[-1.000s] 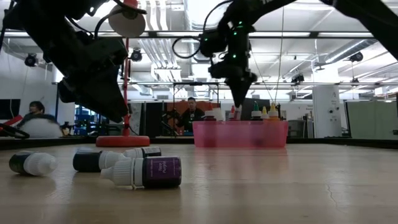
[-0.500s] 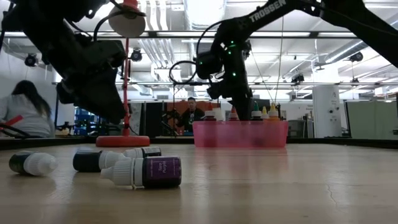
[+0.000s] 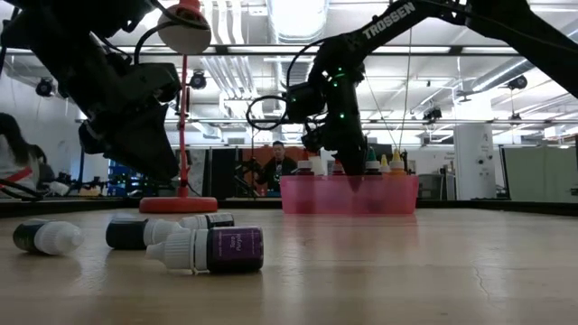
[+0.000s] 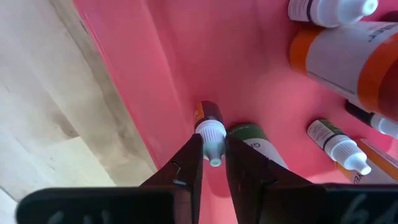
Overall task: Pick & Place food coloring
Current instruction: Put the small red food coloring bottle into the red bin, then put the small black food coloring bottle into the red bin
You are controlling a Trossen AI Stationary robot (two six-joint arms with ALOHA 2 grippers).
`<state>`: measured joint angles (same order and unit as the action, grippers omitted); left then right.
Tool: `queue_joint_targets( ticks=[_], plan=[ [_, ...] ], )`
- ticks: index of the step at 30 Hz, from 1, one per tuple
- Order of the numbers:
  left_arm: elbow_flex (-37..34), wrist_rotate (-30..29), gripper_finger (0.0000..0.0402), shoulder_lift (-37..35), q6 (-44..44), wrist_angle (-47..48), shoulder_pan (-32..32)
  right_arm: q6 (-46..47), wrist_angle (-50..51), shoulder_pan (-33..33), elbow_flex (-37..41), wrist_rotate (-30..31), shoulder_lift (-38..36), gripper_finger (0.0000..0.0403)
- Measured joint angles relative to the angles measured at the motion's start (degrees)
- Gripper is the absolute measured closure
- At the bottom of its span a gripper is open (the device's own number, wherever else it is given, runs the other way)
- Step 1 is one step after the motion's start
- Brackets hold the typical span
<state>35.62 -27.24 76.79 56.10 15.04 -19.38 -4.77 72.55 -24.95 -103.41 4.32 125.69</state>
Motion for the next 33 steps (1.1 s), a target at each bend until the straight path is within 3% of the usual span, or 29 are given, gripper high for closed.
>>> queue_joint_targets(
  ticks=[11,22,33],
  plan=[
    [0.0,0.0,0.0257,0.0,0.09,-0.02,0.0,0.51,-1.39,-0.08,0.19,0.15,0.0,0.0295],
    [0.0,0.0,0.0257,0.0,0.09,-0.05,0.0,0.26,2.71,-0.08,-0.33,0.28,-2.31,0.0296],
    [-0.01,0.0,0.0257,0.0,-2.15,-0.29,0.0,-1.84,1.58,2.52,-0.4,0.24,-11.59,0.0302]
  ],
)
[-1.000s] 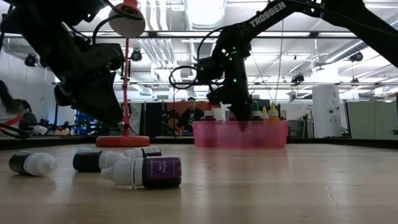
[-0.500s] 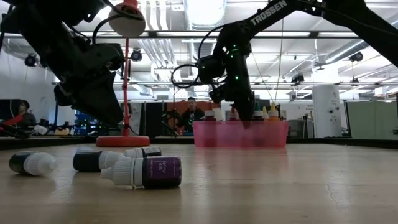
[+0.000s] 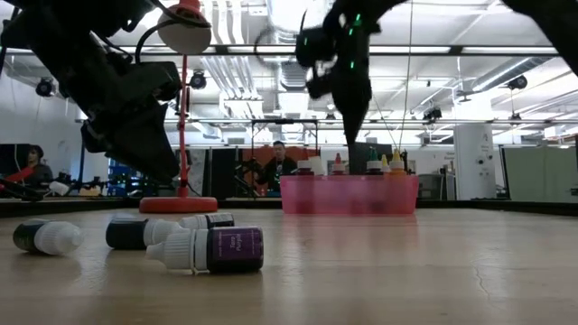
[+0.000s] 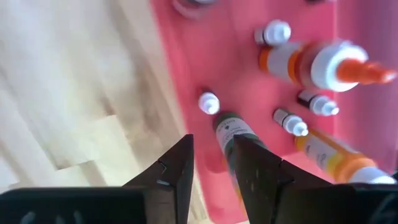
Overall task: Pick & Place food coloring
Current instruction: Put the small black food coloring bottle into the red bin
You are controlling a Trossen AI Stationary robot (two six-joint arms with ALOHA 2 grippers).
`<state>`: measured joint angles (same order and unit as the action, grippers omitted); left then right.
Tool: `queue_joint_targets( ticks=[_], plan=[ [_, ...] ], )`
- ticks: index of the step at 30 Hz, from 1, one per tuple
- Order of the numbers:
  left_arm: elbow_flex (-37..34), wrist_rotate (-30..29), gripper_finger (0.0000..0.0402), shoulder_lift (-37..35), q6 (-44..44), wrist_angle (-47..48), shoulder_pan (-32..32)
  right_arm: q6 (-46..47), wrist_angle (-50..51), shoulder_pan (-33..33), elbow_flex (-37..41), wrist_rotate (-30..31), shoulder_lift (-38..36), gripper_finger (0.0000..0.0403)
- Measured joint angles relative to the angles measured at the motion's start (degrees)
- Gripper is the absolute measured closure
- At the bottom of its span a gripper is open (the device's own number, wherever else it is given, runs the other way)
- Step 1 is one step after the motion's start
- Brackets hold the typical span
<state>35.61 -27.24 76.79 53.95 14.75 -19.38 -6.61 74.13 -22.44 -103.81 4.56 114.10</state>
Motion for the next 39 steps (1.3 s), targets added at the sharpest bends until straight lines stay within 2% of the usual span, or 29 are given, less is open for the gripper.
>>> queue_joint_targets(
  ticks=[9,14,18,21,25,36,39],
  plan=[
    [-0.02,0.0,0.0257,0.0,0.03,-0.18,0.0,2.47,-2.84,5.96,-0.02,0.02,-9.99,0.0313],
    [-0.04,0.0,0.0257,0.0,0.05,-0.18,0.0,2.14,-7.75,11.42,0.0,0.11,-13.67,0.0317],
    [-0.06,0.0,0.0257,0.0,0.06,-0.16,0.0,3.23,-10.5,16.28,-0.02,0.77,-15.04,0.0316],
    [-0.06,0.0,0.0257,0.0,0.07,-0.16,0.0,5.85,-9.45,19.21,0.0,3.32,-15.04,0.0314],
    [-0.06,-0.02,0.0257,0.0,0.07,-0.16,0.0,8.09,-7.71,22.49,0.34,3.49,-15.04,0.0319],
    [-0.06,-0.02,0.0257,0.0,0.06,-0.16,0.0,4.82,-7.5,29.57,12.03,2.03,-15.04,0.0325],
    [-0.06,-0.02,0.0257,0.0,0.05,-0.16,0.0,4.61,-9.52,30.57,16.23,-1.5,-15.04,0.0321]
  ],
)
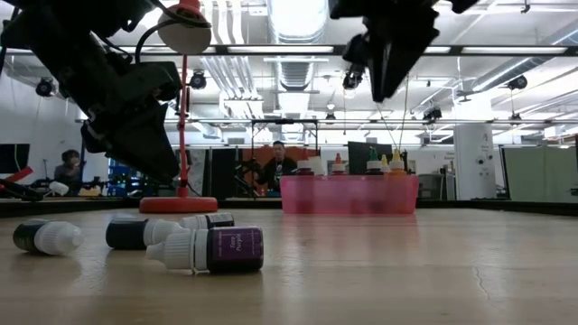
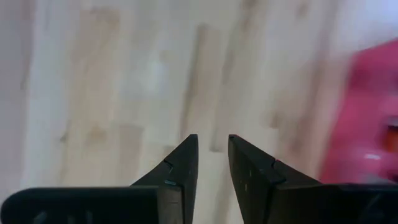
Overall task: Pick & Place food coloring
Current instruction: Put the small black food coloring bottle into the red bin
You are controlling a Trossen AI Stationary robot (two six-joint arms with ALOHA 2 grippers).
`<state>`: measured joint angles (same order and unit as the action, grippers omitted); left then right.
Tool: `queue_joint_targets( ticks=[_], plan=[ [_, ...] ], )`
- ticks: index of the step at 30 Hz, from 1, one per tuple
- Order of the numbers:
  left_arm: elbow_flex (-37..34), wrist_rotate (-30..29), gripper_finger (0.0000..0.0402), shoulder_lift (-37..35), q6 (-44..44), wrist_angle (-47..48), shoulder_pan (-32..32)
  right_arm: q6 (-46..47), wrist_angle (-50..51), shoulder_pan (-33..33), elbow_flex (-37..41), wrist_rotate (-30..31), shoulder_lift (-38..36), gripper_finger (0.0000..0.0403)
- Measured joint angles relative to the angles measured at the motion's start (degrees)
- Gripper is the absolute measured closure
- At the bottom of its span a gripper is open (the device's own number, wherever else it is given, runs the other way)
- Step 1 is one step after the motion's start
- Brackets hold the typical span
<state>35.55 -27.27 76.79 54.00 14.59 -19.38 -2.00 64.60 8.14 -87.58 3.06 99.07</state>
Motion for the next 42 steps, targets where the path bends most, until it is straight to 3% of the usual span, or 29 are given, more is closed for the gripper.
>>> queue_joint_targets(
  ticks=[3,9,18,26,30,38,42],
  plan=[
    [0.0,0.01,0.0257,0.0,0.0,0.0,0.0,-0.15,-4.18,0.92,2.95,-3.36,0.0,0.0319],
    [0.0,0.0,0.0257,0.0,0.02,0.0,0.0,-0.08,-11.03,1.38,4.51,-3.74,0.04,0.0321],
    [0.0,0.0,0.0257,0.0,0.13,-2.69,0.0,5.1,-10.9,1.46,2.78,-2.77,-1.73,0.0317],
    [-0.04,0.02,0.0257,0.02,1.31,-4.66,-0.35,11.71,-9.93,5.13,4.62,8.01,-7.62,0.0317],
    [0.2,1.15,0.0257,0.02,2.5,-4.62,-1.38,14.18,-9.78,7.43,6.06,10.5,-8.7,0.0321],
    [0.44,9.88,0.0257,-0.09,-13.98,-4.85,-11.6,20.76,-9.58,11.31,10.99,9.96,-8.22,0.0319],
    [0.26,9.68,0.0257,0.45,-23.1,-6.25,-16.59,22.2,-9.61,12.94,13.14,9.86,-8.18,0.0316]
  ],
)
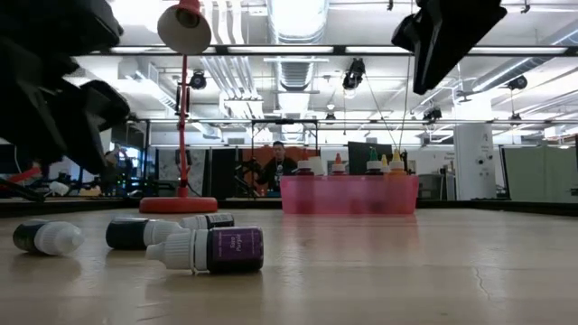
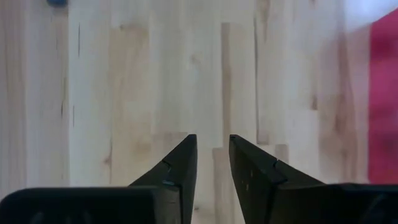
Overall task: Pick & Place food coloring
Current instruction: Put the small black food coloring bottle into the red bin
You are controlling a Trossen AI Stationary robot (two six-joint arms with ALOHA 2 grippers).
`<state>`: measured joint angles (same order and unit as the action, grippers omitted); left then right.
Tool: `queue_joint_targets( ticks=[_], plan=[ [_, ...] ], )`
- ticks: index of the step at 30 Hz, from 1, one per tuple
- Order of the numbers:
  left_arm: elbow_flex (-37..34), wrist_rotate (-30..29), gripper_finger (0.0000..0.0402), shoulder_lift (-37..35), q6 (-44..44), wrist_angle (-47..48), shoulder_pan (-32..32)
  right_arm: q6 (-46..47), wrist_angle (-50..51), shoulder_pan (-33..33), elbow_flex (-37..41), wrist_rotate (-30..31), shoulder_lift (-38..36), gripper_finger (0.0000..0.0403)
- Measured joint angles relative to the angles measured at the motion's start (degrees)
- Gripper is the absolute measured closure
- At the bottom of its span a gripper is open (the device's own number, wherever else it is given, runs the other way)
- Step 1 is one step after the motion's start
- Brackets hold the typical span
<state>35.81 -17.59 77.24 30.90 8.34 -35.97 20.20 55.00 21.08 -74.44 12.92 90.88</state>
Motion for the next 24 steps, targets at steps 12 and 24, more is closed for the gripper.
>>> queue_joint_targets(
  ticks=[12,24],
  plan=[
    [1.83,10.06,0.0257,7.91,-9.55,-7.76,-0.97,1.05,-3.29,0.72,1.92,-2.7,1.14,0.0326],
    [5.13,7.75,0.0259,19.04,-11.51,-7.67,-0.79,2.3,-3.32,0.72,2.45,-2.9,1.1,0.0325]
  ],
)
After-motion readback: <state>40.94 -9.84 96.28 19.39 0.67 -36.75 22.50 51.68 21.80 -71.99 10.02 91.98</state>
